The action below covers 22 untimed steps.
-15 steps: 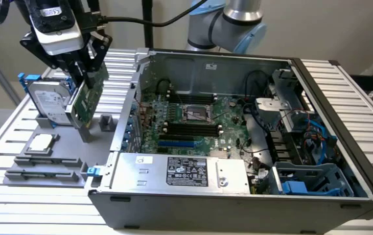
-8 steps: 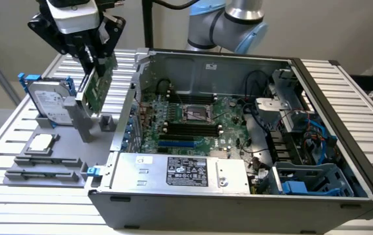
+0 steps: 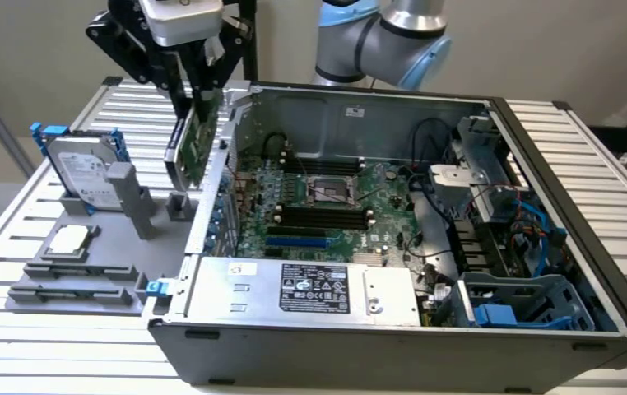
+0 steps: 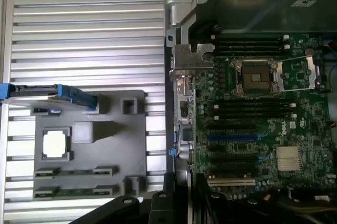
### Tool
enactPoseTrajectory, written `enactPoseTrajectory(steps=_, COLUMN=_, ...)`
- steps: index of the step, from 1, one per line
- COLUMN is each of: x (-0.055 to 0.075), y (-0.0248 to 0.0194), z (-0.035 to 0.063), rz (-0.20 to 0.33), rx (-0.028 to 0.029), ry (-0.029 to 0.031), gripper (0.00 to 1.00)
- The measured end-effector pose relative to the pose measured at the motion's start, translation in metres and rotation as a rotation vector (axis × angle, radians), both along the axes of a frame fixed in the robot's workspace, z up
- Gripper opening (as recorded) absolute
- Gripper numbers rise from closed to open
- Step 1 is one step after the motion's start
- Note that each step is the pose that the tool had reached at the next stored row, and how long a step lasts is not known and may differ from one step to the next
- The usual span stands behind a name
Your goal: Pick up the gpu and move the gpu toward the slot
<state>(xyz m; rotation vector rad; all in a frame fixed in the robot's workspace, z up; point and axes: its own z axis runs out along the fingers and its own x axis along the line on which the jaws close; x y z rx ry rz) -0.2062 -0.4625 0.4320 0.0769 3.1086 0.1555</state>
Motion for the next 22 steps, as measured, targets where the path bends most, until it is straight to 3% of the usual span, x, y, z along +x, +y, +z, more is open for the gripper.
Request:
enactPoseTrajectory(steps=18, x=0.082, y=-0.0007, z=-0.0007, rz=0.000, rx=0.0000, ry=0.0263, gripper=0.26)
enactPoseTrajectory(steps=22, x=0.100, y=-0.0006, z=-0.0039, rz=0.000, rx=-0.0038, ry=0.0332, gripper=0.26)
